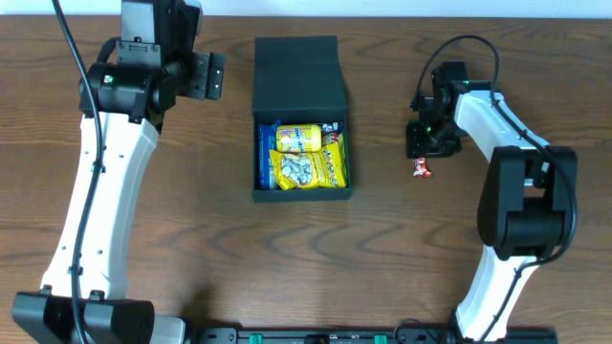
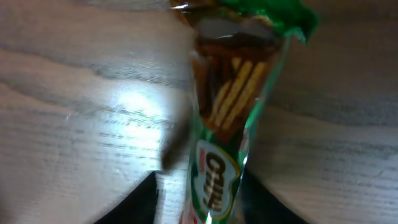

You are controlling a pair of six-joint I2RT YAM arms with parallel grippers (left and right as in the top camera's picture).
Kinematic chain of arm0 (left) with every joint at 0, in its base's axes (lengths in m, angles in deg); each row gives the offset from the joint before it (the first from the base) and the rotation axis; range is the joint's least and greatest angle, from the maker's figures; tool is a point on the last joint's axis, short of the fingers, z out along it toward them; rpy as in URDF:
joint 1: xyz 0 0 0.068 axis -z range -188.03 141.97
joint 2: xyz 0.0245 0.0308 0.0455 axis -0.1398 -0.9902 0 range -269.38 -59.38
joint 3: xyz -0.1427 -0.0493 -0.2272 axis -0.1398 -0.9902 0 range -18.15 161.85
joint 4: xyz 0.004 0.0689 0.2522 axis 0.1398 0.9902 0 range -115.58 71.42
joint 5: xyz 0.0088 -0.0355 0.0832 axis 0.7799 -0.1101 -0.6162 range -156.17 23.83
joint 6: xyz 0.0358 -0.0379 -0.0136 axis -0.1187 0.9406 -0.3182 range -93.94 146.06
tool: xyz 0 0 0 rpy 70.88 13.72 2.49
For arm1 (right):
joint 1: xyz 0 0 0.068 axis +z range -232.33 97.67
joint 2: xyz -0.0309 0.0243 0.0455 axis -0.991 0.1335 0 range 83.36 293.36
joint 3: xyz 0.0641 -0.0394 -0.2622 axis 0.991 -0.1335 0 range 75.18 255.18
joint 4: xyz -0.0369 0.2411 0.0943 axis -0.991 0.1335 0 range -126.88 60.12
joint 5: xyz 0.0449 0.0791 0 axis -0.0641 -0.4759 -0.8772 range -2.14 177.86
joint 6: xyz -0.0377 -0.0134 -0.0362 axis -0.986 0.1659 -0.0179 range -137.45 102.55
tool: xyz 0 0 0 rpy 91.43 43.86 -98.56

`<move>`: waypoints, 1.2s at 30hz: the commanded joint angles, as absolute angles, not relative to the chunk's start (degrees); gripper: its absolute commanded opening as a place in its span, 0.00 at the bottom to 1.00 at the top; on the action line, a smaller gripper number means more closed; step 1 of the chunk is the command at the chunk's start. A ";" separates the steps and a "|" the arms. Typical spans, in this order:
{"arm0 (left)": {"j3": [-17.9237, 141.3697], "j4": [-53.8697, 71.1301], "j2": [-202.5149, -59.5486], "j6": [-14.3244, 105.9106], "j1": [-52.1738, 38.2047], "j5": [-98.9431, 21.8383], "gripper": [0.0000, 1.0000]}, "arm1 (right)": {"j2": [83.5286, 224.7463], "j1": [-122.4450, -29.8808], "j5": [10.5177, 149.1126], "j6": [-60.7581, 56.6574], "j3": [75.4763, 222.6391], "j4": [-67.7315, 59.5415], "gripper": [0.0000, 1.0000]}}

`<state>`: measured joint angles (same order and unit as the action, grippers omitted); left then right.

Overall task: Pack container
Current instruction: 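Move right gripper toward the Milo bar and grasp it, then lower the Milo bar into the box with right gripper and release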

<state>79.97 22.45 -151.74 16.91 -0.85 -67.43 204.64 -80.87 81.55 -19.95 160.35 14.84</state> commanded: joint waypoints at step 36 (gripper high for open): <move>80.39 23.53 -143.11 17.52 -5.40 -66.55 0.95 | 201.62 -49.29 90.45 -66.05 177.48 7.83 0.01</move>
<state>79.97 23.20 -143.57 17.08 -5.16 -66.55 201.64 -49.42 87.43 -61.30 179.49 9.27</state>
